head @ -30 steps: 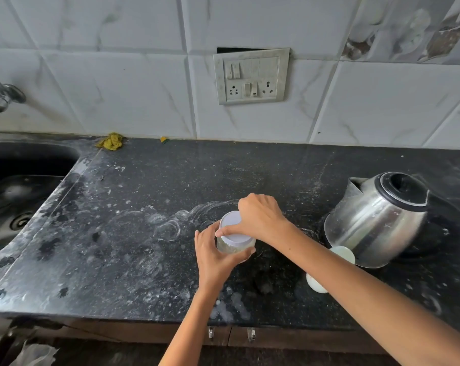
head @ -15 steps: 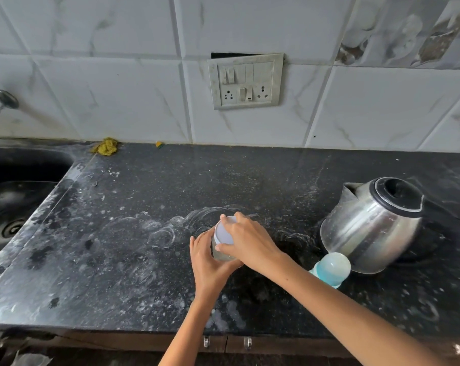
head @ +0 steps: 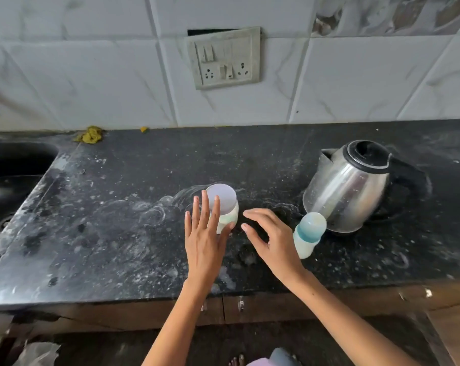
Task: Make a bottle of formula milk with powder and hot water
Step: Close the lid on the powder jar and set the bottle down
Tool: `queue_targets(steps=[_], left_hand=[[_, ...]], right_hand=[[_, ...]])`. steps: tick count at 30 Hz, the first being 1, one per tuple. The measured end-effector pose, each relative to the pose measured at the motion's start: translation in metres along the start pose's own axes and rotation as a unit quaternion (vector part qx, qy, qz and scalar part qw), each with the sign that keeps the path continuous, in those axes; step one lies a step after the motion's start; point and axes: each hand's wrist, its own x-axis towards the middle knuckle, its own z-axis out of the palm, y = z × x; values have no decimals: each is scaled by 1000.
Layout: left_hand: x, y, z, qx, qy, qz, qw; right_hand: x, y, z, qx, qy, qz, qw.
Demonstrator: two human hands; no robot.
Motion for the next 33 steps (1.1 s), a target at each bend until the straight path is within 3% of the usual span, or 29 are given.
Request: queue_targets(steps=[4,8,15,24,33], left_hand=[[3,4,6,28,-1,28,999],[7,4,9,-7,3,11,1000],[15,5,6,-94,19,-14,995],[26,-3,0,-225,6,-20,974],[32,-9,-2,-264,12,9,964]], right_hand=[[-58,19,-28,-36,128,11,991],[-90,42,-41,-51,225,100,968],[-72,60,-31,40,194,233,952],[-25,75,-3,38,154,228,961],[4,84,19,41,140,217,965]])
